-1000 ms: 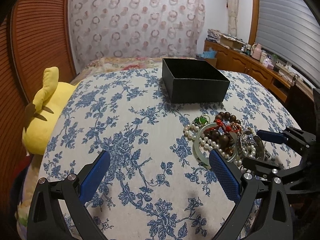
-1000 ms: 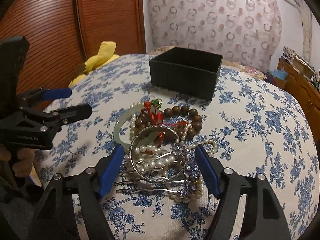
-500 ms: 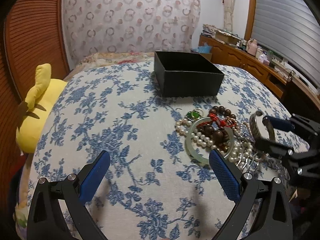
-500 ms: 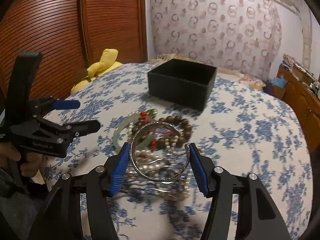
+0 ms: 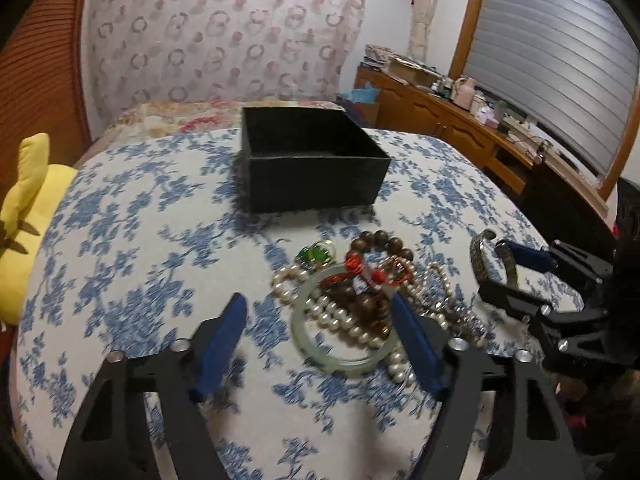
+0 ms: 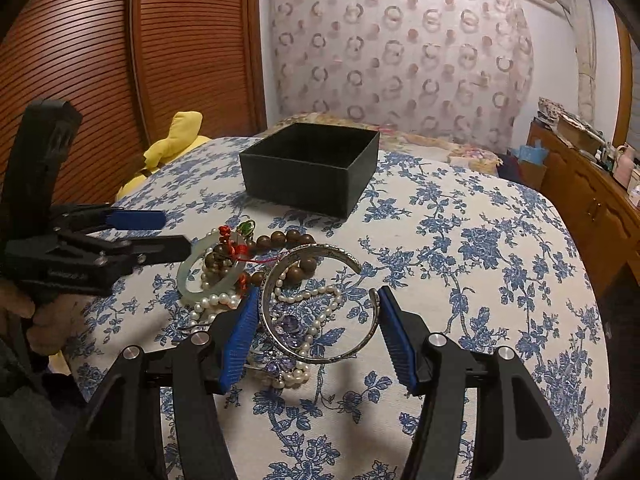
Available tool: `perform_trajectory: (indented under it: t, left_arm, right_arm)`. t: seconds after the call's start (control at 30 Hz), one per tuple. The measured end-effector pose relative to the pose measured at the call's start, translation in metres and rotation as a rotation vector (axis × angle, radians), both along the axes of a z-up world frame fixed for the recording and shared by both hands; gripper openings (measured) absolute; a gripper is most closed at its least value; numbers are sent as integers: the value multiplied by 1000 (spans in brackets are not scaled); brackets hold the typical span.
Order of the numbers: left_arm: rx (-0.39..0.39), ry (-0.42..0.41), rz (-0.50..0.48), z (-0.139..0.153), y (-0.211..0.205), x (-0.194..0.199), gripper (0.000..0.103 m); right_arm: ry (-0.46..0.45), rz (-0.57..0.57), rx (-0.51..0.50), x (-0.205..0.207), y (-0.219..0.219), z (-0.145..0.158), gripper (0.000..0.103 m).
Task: Organize jewelry
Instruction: 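Lift the silver bangle with the right tool while the left tool grasps the red string bracelet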
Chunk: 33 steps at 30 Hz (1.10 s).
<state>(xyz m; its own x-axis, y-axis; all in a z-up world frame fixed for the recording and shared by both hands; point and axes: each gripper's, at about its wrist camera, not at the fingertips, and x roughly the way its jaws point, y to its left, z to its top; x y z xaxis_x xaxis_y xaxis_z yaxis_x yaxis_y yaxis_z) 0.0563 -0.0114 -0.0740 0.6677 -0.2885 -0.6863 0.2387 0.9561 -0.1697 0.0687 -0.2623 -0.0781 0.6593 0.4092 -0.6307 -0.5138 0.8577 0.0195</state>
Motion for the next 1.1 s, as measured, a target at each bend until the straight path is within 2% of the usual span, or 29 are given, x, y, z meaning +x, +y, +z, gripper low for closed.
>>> perform_trajectory:
  t: [0.2, 0.23, 0.37, 0.5, 0.7, 1.1]
  left_arm:
    - [-49, 11, -60, 1, -9, 19, 45]
    - [-56, 18, -64, 0, -10, 22, 39]
    - [-85, 42, -74, -5, -11, 33, 28]
    - [-90, 54, -90, -8, -12, 36, 9]
    - [-86, 30, -106, -2, -12, 31, 6]
    - [-106, -72, -124, 48, -14, 12, 5]
  right_arm:
    - [6, 0, 2, 0, 1, -3, 61]
    - [7, 1, 1, 0, 1, -4, 61]
    - [9, 2, -1, -1, 3, -6, 61]
    - [10, 1, 0, -1, 2, -6, 61]
    - [7, -1, 3, -2, 1, -7, 61]
    - [-8, -4, 4, 0, 0, 0, 61]
